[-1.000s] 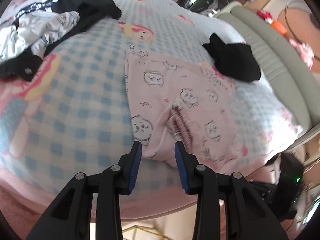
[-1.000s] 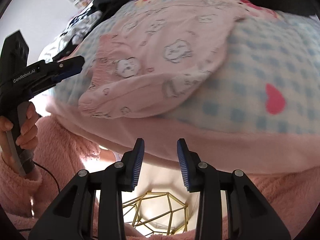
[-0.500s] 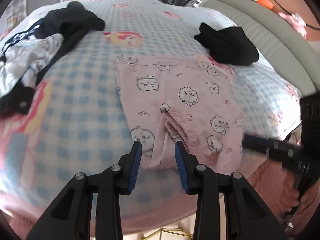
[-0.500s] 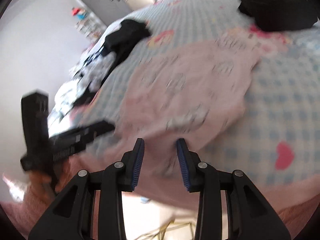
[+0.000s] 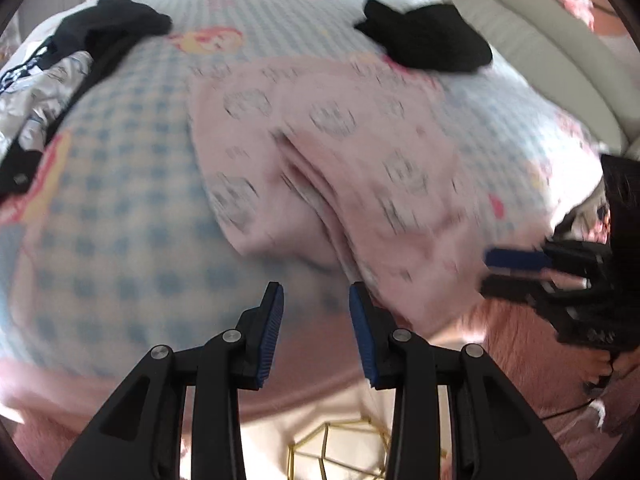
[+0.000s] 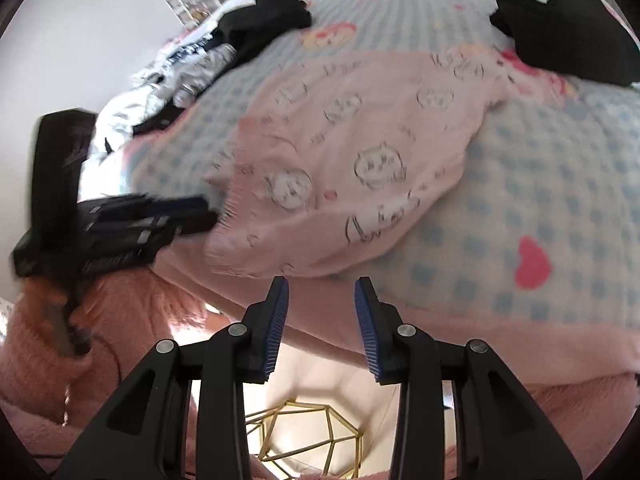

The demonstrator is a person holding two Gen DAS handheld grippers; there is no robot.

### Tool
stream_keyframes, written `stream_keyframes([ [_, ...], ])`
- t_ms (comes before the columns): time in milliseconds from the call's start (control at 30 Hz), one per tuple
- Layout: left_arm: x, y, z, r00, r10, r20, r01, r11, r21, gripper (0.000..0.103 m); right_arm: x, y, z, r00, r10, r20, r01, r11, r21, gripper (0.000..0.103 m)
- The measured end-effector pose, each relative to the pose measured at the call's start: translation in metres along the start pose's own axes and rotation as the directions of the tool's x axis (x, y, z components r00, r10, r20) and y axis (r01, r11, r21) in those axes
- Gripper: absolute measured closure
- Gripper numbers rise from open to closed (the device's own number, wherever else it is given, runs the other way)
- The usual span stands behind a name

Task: Fold clothes
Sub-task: 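Lift the cuff and fold it over toward the waistband with both grippers, then lay the cuff down near the waistband and open both grippers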

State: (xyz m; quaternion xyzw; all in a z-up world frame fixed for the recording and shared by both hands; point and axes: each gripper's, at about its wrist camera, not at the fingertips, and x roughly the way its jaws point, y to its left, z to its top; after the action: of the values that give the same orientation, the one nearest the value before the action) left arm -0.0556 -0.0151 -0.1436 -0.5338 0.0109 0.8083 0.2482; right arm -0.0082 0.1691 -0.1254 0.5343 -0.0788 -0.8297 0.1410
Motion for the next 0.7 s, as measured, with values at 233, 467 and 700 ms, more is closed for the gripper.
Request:
stream_keyframes([
  [233, 0.009, -0.023, 0.005, 0.997, -0.073, -0.022, 0.074, 0.997, 0.030, 0.069, 0.003, 0.006, 0.003, 0.999, -0.044, 0.012, 0.044, 0.999, 0.001, 0.068],
  [467, 0.008, -0.024, 0.060, 0.976, -0.191, 0.101, 0.197, 0.979, -0.058, 0.067, -0.012, -0.005, 0.004, 0.998, -0.010, 0.058, 0.008, 0.999, 0.032, 0.068],
  [700, 0.017, -0.019, 0.077, 0.965, -0.233, 0.124, 0.248, 0.961, -0.122, 0.067, 0.006, 0.003, 0.022, 0.998, -0.006, 0.060, 0.006, 1.000, -0.009, 0.066],
])
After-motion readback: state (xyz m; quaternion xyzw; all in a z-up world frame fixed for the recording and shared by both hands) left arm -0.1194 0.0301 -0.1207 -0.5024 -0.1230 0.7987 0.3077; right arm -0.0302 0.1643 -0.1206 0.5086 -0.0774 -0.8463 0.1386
